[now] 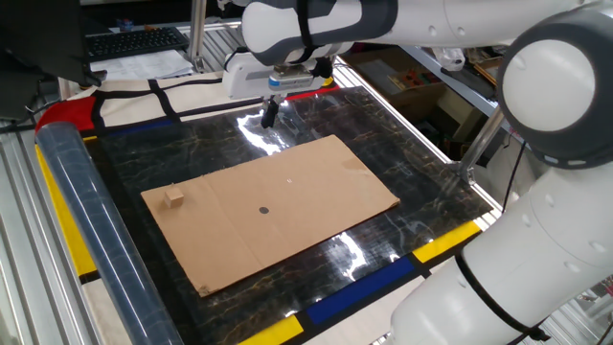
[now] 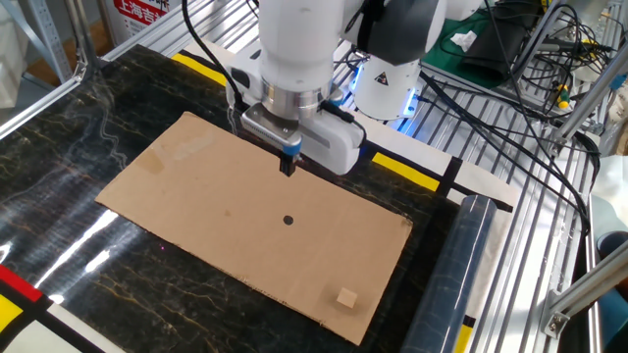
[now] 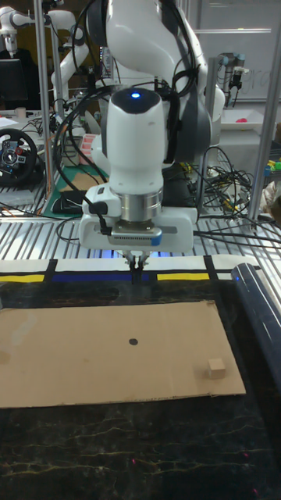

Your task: Grab the block and place it at the designated location

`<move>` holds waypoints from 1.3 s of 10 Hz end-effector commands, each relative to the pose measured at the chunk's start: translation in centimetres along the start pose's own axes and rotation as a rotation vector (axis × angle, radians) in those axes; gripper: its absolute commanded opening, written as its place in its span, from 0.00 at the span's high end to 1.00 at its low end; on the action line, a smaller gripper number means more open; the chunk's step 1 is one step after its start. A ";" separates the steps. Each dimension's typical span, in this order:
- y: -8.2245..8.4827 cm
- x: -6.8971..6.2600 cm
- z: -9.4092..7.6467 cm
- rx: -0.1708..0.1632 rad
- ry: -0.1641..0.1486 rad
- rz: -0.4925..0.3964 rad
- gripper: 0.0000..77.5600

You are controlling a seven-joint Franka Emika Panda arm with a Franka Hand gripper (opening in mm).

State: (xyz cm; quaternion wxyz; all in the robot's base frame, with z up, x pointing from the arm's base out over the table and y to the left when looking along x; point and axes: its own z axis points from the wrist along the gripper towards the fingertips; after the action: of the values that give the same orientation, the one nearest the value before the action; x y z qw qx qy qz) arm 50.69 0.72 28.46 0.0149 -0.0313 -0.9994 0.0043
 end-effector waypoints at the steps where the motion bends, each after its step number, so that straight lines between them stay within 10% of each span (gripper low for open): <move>1: 0.4 -0.6 0.9 0.002 -0.005 0.035 1.00; 8: 1.0 -2.5 4.7 -0.004 0.001 0.075 1.00; 13: 1.6 -3.3 6.5 -0.109 0.019 0.046 1.00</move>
State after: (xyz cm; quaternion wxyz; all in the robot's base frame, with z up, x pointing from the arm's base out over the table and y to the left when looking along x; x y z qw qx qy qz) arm 53.44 1.76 22.80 0.0215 -0.0669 -0.9970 -0.0319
